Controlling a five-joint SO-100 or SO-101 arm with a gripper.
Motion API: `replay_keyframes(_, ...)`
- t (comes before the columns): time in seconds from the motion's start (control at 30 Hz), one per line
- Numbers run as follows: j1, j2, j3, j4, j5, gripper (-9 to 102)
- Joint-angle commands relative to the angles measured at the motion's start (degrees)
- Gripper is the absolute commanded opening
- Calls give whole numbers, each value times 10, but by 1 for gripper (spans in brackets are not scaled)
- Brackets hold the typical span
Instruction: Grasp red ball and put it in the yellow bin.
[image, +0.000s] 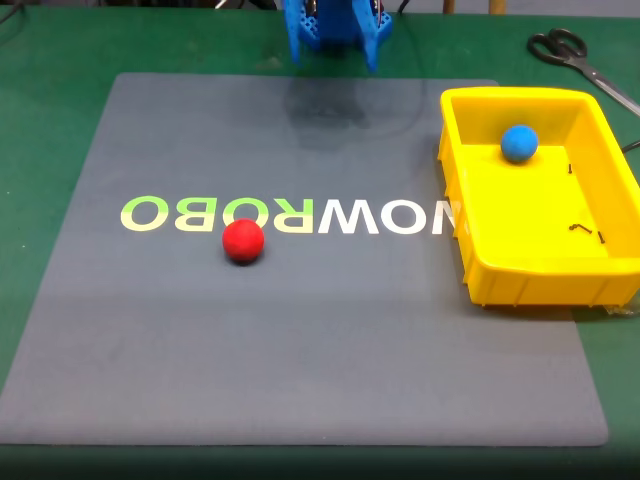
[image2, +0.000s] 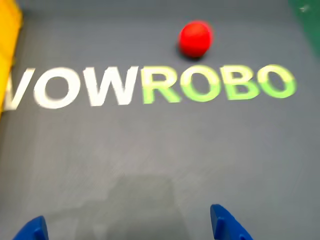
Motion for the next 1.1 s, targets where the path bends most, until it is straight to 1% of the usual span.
replay_keyframes(0.0, 26, -114, -99, -38, -9, 37)
replay_keyframes(0.17, 51, -271, -180, -105, -14, 36)
replay_keyframes(0.43, 64, -505, -284, -185, 1, 36)
replay_keyframes(0.63, 75, -663, -388, -209, 11, 36)
replay_keyframes(0.8, 81, -788, -489, -210, 18, 36)
replay_keyframes(1.07, 82, -923, -628, -205, 26, 36)
